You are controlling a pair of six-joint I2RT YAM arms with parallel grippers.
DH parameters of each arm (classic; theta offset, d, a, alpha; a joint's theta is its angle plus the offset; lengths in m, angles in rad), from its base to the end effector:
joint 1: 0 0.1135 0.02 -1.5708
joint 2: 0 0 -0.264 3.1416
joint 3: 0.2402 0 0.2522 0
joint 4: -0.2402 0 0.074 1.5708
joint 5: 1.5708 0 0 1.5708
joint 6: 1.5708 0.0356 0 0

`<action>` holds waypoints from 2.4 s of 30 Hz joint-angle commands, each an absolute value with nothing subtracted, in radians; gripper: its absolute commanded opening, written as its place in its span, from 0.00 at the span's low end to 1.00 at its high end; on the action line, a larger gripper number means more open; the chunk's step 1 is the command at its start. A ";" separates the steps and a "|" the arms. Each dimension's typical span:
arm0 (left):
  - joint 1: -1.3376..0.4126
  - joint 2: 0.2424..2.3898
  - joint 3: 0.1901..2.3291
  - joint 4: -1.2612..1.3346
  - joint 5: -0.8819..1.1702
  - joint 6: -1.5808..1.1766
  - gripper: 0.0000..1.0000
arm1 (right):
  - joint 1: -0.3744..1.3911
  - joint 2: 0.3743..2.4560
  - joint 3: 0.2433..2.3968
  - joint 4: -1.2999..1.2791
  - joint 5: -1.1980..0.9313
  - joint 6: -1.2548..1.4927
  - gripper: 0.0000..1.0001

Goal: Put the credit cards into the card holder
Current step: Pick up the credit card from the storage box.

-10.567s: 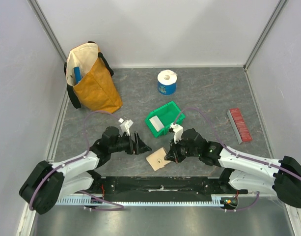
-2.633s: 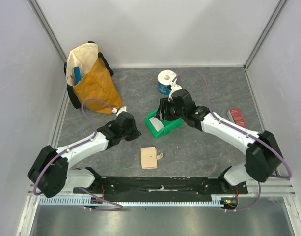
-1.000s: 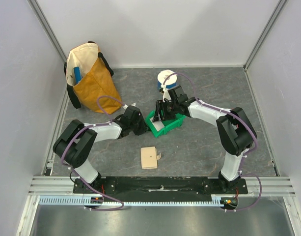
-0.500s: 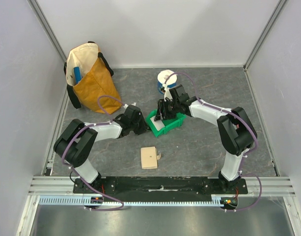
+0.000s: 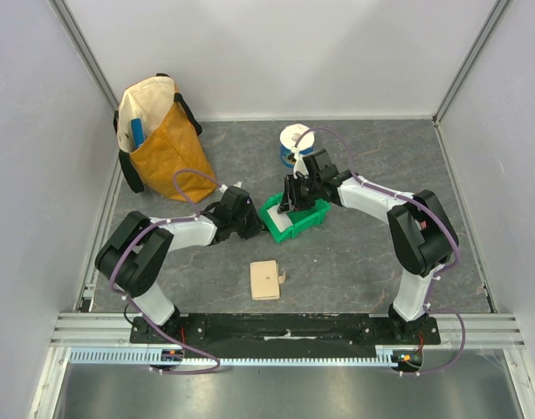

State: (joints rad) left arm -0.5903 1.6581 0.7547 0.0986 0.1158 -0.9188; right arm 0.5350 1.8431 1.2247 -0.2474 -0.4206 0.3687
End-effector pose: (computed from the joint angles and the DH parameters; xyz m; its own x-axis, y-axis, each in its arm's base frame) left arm 0.2615 -0.1802 0.1424 -0.8557 -0.3771 -0.3545 -0.1001 0.7925 -0.6016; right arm 0.3319 0.2136 0.1935 -0.8609 -0.1278 -0.4924 -0.4103 0.7466 0.5236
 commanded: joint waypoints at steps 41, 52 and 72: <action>-0.591 1.671 0.796 0.150 0.170 -0.945 0.02 | 0.528 1.871 1.285 -0.350 -0.265 0.249 0.16; -0.589 1.663 0.790 0.155 0.172 -0.937 0.02 | 0.534 1.849 1.334 -0.374 -0.181 0.218 0.01; -0.589 1.476 0.715 0.026 0.055 -0.859 0.47 | 0.531 1.562 1.315 -0.446 -0.043 0.205 0.00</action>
State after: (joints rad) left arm -0.5903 1.5284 0.7174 0.0761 0.1009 -0.9085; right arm 0.5327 1.6592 1.3460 -0.4370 -0.0704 0.1829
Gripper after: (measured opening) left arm 0.451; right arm 0.009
